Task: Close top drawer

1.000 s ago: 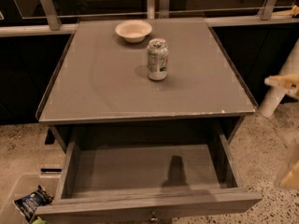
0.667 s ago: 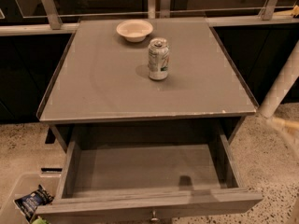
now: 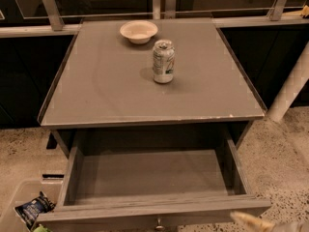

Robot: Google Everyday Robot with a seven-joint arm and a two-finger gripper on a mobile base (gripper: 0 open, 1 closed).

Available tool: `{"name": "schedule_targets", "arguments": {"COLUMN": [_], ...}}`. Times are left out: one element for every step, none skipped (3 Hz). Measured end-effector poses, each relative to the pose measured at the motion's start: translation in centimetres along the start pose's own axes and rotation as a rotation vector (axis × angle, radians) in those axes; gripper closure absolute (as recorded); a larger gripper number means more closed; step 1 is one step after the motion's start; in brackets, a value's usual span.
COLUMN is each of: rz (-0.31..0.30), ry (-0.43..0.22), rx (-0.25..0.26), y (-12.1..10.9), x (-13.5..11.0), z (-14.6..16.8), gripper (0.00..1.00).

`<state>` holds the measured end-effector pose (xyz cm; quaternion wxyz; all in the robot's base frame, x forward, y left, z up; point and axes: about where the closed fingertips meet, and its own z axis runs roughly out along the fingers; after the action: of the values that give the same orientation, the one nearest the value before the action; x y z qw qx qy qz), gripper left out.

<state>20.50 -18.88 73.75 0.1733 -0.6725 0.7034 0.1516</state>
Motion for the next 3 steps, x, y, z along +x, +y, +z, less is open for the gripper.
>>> {"name": "schedule_targets", "arguments": {"rz": [-0.018, -0.018, 0.009], "ry": [-0.029, -0.029, -0.005], "rx": [-0.209, -0.208, -0.209], "y": [5.66, 5.63, 4.74], "x": [0.61, 0.60, 1.13], "z": [7.93, 7.91, 8.64], "gripper": [0.00, 0.00, 0.00]}}
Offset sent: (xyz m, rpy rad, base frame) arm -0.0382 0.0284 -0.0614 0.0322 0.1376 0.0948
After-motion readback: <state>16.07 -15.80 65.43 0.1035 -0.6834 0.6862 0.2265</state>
